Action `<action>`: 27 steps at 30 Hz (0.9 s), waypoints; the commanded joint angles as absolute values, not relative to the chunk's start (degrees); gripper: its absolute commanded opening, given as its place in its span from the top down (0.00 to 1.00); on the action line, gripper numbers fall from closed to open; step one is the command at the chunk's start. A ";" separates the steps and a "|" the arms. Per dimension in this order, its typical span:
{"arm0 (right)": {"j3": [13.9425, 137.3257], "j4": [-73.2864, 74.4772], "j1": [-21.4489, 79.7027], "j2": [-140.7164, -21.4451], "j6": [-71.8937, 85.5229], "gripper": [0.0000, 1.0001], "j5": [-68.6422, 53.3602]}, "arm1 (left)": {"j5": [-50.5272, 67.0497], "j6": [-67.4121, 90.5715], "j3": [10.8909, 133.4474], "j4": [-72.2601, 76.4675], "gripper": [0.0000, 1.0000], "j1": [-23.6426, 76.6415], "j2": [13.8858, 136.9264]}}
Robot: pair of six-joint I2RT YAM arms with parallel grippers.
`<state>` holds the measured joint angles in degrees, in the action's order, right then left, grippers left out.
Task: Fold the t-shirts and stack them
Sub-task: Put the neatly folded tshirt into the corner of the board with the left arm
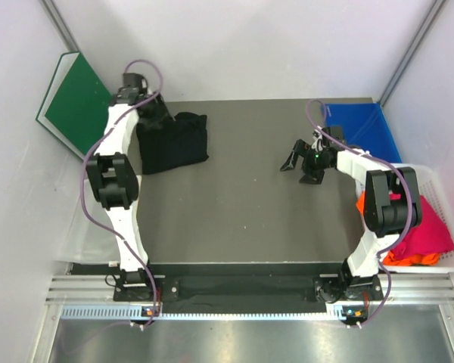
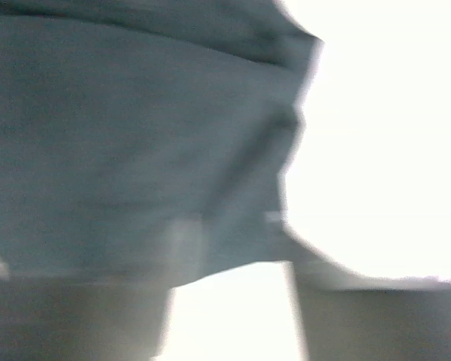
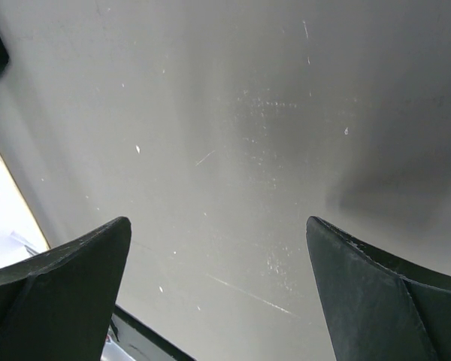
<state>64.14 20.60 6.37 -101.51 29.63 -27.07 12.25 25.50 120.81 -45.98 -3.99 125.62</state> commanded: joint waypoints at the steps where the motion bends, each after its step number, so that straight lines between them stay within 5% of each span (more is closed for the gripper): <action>1: 63.63 18.89 6.68 -100.81 29.62 0.00 -27.68 | 18.01 26.10 121.55 -42.89 0.99 4.65 123.57; 12: 63.90 19.60 6.68 -100.11 28.74 0.00 -27.60 | 12.49 26.72 123.23 -46.67 1.00 15.90 133.76; 27: 64.07 19.78 6.59 -100.11 28.56 0.00 -27.60 | 8.08 26.37 120.85 -52.47 1.00 11.52 137.20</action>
<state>64.01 20.71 6.57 -101.51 29.58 -27.09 9.69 26.89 121.71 -50.92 14.17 137.93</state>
